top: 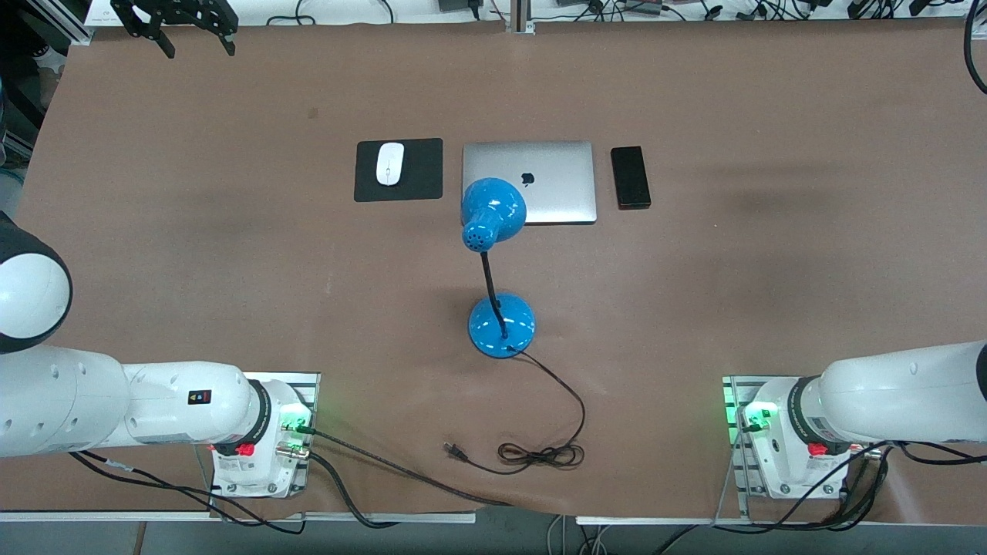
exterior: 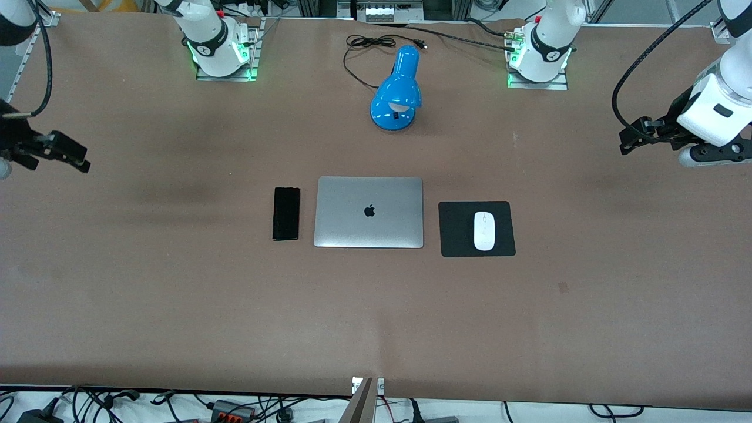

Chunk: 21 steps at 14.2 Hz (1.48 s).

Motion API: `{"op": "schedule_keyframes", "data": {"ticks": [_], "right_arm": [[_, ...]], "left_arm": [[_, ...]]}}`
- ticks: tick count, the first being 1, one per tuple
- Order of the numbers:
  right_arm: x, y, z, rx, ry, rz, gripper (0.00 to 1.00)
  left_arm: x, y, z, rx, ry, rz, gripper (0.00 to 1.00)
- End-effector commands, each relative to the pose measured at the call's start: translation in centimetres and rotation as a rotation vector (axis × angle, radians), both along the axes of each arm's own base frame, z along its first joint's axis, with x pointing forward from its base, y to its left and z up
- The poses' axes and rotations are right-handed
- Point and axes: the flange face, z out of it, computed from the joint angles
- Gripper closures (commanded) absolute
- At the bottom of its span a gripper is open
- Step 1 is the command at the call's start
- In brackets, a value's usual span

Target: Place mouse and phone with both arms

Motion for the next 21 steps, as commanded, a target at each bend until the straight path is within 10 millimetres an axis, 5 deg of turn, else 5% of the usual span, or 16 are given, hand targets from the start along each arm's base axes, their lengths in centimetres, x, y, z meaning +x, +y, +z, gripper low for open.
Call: {"op": "schedule_keyframes", "data": {"ticks": [1, 21], "right_arm": [[-1.1, 0.0, -0.5, 0.001, 0.014, 0.039, 0.0], [-0.3, -0.4, -1.2, 0.03, 0.015, 0.011, 0.0]], "left_arm": [[-0.5, 0.1, 0.1, -0.018, -0.001, 0.02, 0.0], [-0.6, -0.7, 0.2, -0.067, 0.008, -0.007, 0.0]]}}
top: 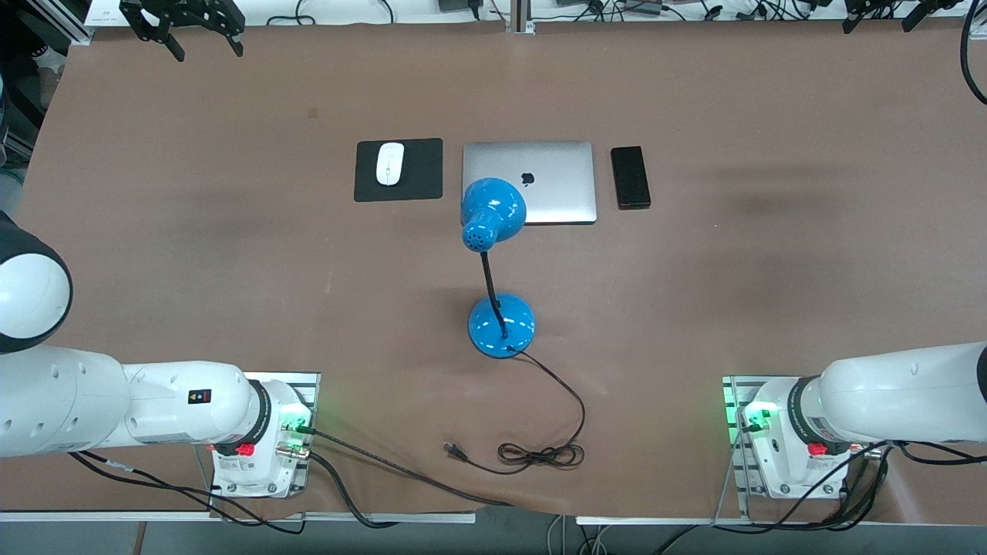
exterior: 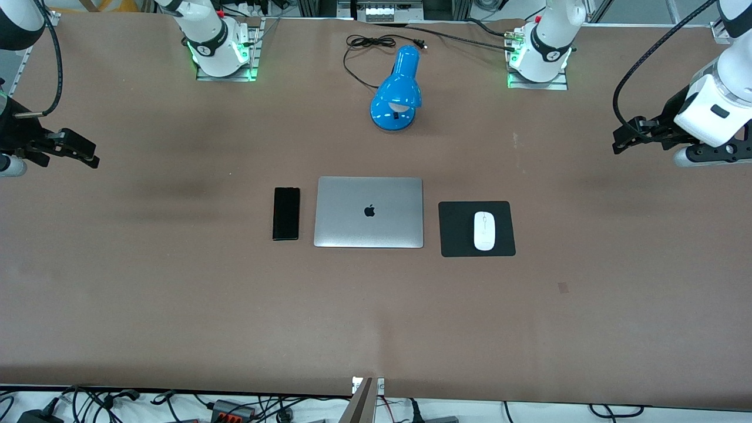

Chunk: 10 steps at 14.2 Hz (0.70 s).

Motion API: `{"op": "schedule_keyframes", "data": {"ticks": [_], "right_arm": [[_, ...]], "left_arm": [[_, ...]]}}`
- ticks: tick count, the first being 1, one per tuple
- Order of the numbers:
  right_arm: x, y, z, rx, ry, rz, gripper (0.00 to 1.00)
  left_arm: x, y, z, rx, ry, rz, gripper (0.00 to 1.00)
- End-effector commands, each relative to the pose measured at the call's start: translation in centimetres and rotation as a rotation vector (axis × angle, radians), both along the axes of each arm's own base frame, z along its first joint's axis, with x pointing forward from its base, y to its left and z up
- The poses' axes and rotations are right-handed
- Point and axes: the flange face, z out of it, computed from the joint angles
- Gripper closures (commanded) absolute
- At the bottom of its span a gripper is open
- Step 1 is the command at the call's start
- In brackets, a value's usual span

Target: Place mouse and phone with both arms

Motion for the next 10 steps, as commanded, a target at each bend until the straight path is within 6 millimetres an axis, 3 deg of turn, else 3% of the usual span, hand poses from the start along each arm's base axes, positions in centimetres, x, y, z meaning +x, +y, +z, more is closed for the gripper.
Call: {"op": "schedule_keyframes", "data": {"ticks": [1, 10], "right_arm": [[-0.54, 0.1, 0.9, 0.01, -0.009, 0.008, 0.0], [-1.01, 0.39, 1.6, 0.019, -0.014, 0.004, 0.0]], "left_arm": [[-0.58, 0.02, 0.27, -0.022, 0.002, -0.013, 0.0], [-0.53, 0.19, 0.18, -0.023, 0.003, -0.013, 0.0]]}}
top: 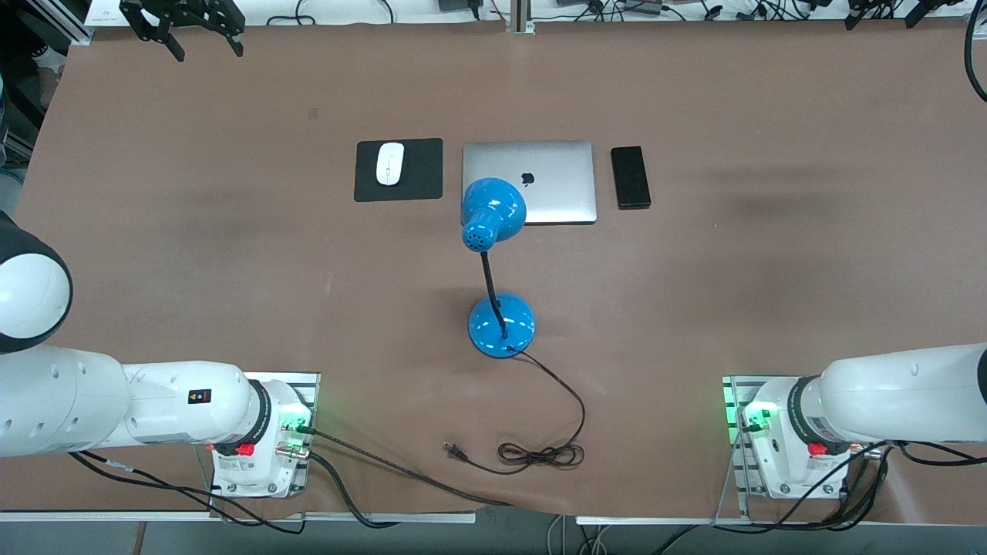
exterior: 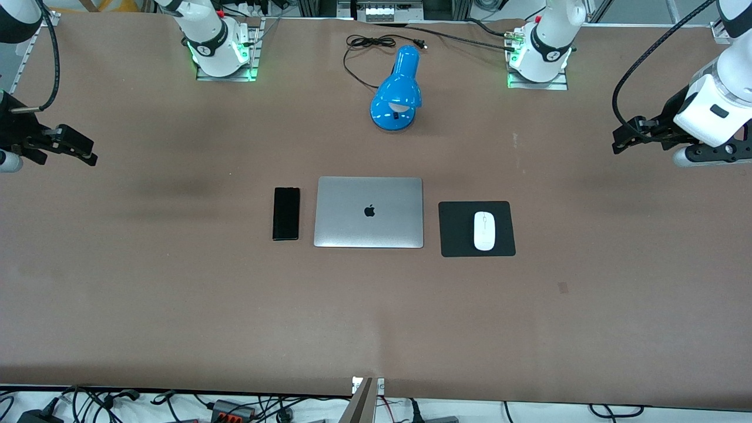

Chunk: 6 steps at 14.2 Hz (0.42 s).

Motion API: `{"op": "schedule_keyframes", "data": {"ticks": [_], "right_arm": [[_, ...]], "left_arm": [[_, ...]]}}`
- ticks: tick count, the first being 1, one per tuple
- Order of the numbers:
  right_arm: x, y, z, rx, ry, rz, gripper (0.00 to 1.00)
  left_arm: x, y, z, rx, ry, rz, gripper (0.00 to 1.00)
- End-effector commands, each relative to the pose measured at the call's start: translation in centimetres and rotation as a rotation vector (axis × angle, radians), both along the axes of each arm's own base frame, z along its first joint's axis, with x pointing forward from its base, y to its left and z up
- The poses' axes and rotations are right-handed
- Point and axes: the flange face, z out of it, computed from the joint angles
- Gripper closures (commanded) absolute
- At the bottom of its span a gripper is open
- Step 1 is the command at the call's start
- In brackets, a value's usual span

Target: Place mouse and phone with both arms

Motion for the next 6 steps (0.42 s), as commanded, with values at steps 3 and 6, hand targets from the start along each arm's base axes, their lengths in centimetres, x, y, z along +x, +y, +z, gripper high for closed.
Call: {"op": "schedule_keyframes", "data": {"ticks": [3, 6], "right_arm": [[-0.65, 0.1, 0.64, 0.016, 0.004, 0.001, 0.0], [-0.69, 0.02, 0.72, 0.016, 0.003, 0.005, 0.0]], "left_arm": [[-0.53, 0.22, 0.19, -0.023, 0.003, -0.009, 0.0], [-0.53, 0.22, 0.19, -0.022, 0.003, -0.008, 0.0]]}}
